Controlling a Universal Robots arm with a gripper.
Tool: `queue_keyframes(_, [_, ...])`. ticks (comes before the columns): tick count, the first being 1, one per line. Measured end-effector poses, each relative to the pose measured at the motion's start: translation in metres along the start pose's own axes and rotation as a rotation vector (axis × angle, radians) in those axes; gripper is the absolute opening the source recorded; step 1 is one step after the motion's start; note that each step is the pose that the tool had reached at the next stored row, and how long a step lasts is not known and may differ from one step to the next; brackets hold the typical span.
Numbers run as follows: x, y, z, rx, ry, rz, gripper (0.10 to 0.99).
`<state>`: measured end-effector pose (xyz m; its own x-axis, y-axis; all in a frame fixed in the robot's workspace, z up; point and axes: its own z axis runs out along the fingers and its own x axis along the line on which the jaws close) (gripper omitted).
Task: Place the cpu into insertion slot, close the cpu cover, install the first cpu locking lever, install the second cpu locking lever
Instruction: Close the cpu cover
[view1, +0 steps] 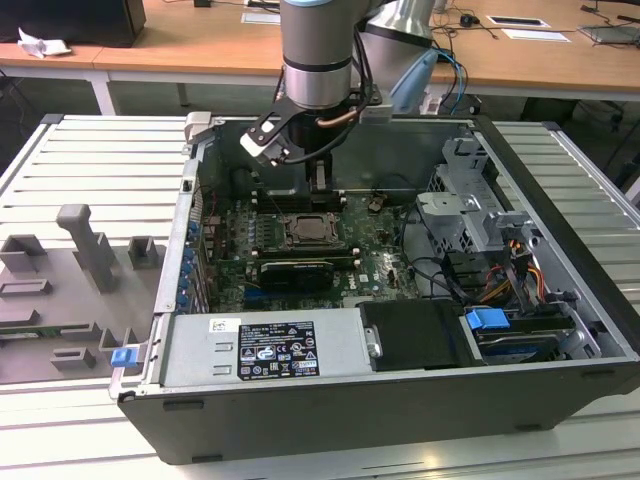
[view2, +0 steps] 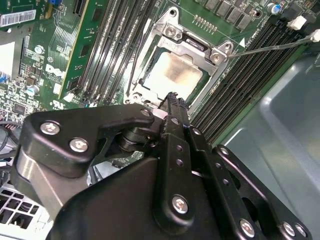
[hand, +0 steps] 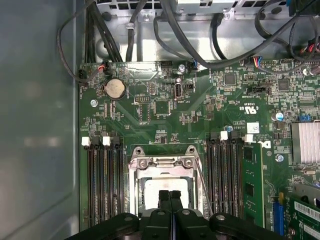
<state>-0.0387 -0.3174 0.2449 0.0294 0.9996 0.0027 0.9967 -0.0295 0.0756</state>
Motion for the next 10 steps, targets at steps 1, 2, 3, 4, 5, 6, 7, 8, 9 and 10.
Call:
queue_keyframes(1, [0.0000, -0.0004, 0.0000, 0.000, 0.0000, 0.000, 0.106])
queue_keyframes(2, [0.0000, -0.0009, 0.0000, 0.000, -0.0001, 0.000, 0.106])
queue_keyframes(3, [-0.0001, -0.0017, -0.0001, 0.000, -0.0001, 0.000, 0.106])
queue_keyframes(4, [-0.0001, -0.0026, -0.0001, 0.000, 0.0000, 0.000, 0.106])
queue_keyframes(5, [-0.0001, -0.0035, -0.0001, 0.000, 0.0000, 0.000, 0.106])
queue_keyframes(6, [-0.0001, -0.0041, -0.0002, 0.000, -0.0001, 0.000, 0.106])
queue_keyframes(7, [-0.0001, -0.0046, -0.0002, 0.000, 0.0000, 0.000, 0.106])
queue_keyframes(8, [-0.0002, -0.0054, -0.0002, 0.000, 0.0000, 0.000, 0.106])
queue_keyframes(9, [-0.0002, -0.0068, -0.0003, 0.000, -0.0001, 0.000, 0.106])
queue_keyframes(10, [-0.0002, -0.0078, -0.0003, 0.000, 0.0000, 0.000, 0.106])
